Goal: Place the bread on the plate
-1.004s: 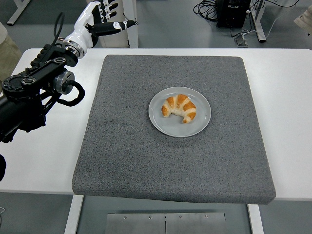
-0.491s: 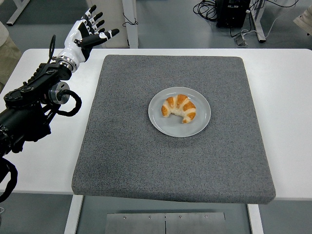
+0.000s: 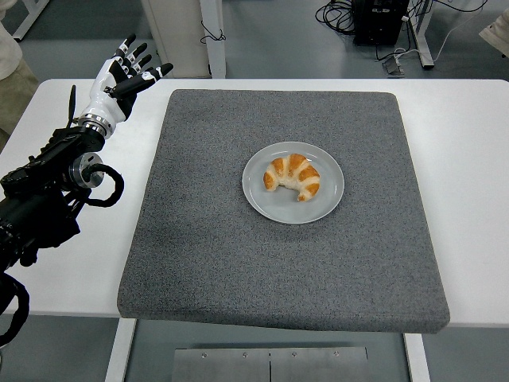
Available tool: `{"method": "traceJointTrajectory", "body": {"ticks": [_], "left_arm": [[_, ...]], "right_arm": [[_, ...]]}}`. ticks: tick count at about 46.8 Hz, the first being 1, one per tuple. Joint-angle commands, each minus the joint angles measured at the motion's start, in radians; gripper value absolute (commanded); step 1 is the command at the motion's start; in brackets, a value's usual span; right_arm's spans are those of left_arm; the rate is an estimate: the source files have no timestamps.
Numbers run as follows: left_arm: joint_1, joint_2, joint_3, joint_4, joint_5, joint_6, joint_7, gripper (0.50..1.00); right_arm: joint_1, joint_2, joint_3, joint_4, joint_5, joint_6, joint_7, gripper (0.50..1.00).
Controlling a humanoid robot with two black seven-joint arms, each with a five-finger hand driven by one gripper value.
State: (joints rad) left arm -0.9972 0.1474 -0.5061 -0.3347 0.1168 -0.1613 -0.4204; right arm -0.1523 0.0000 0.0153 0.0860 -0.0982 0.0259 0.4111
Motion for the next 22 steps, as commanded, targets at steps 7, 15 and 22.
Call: {"method": "traceJointTrajectory", "body": {"ticks": [7, 15, 22], "left_arm": [[0.002, -0.006, 0.0, 0.0, 0.001, 0.0, 0.0, 0.972], [0.002, -0.028, 0.007, 0.0, 0.003, -0.001, 0.0, 0.972], [0.002, -0.051, 0.009, 0.0, 0.003, 0.0, 0.003, 0.972]], "right_arm": [[-0.003, 0.0, 0.002, 0.0, 0.0, 0.0, 0.0, 1.0], [-0.004, 0.0, 0.006, 0.0, 0.0, -0.001, 0.0, 1.0], [-0.004, 0.0, 0.003, 0.0, 0.0, -0.001, 0.0, 1.0]]}}
